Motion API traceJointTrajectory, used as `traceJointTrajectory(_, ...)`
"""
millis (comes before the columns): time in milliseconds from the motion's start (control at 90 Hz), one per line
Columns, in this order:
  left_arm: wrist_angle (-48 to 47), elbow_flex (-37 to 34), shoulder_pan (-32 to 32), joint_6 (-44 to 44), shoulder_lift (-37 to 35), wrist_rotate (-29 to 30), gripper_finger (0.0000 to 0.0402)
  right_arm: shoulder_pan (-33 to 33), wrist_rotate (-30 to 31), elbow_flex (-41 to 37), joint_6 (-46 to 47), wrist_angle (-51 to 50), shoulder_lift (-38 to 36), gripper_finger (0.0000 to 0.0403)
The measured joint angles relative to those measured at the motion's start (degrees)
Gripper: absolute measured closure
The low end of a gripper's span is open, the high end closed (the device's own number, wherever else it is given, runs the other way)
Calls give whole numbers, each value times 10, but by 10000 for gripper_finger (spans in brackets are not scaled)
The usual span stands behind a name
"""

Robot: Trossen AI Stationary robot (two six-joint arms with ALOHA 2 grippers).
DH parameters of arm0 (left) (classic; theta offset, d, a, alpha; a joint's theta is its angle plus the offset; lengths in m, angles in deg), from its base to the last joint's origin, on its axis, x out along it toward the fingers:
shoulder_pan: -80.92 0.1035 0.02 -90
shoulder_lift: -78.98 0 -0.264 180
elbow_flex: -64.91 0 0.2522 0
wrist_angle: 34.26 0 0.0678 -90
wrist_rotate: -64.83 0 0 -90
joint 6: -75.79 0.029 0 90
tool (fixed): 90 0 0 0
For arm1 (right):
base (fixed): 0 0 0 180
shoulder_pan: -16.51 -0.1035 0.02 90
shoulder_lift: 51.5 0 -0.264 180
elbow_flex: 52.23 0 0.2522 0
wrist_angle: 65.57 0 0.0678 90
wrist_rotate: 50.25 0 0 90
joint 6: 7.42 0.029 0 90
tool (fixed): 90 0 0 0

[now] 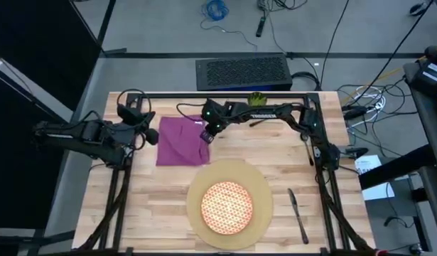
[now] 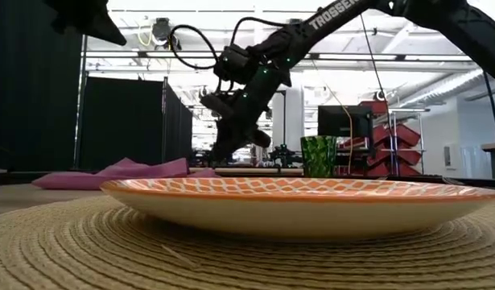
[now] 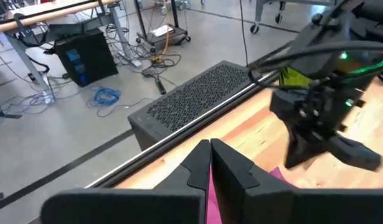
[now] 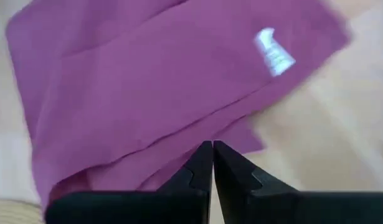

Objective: Set table place
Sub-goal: Fold the purple table napkin

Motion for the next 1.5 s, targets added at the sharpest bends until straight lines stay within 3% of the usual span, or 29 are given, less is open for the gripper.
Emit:
traceJointTrajectory(378,0,0,0,-3,0,2,402,-9,5,0,2,17,39,403)
traceJointTrajectory(700,0,0,0,-3,0,3,402,-11,96,14,-17,10,41,403)
traceJointTrajectory(1233,1,0,0,-3,0,9,402,-26,93,18,-36,-8,45,403)
traceJointTrajectory(1500,1,0,0,-3,0,9,402,-26,131,18,-33,-2,58,403)
